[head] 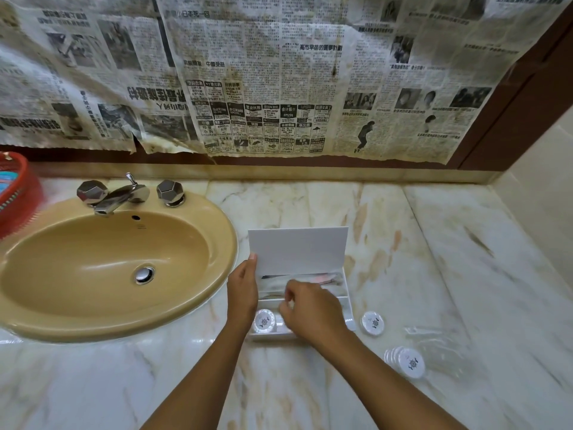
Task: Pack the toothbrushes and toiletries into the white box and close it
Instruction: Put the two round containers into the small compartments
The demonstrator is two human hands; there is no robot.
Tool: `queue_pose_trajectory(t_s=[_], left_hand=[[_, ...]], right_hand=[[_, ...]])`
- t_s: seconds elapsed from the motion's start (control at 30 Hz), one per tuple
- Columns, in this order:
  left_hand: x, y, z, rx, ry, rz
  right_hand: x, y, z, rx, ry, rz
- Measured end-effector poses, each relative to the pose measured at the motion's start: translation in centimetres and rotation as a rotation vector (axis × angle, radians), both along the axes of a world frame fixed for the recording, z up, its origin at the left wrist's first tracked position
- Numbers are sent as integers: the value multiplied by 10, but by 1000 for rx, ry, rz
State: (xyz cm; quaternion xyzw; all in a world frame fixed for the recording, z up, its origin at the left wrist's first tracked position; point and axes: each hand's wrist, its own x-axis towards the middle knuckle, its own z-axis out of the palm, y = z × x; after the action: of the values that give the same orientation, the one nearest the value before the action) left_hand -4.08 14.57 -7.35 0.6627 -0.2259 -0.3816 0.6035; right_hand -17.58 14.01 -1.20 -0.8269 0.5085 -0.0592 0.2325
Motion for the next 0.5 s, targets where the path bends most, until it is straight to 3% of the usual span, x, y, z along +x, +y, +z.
queue_pose_trajectory(t_s=[0.27, 0.5], left_hand=[[-6, 1, 11, -57, -1, 25], [-8, 1, 12, -70, -3, 29]], right_hand=[[-67, -36, -3, -43, -20, -282], [-107, -42, -25, 164, 214, -321]])
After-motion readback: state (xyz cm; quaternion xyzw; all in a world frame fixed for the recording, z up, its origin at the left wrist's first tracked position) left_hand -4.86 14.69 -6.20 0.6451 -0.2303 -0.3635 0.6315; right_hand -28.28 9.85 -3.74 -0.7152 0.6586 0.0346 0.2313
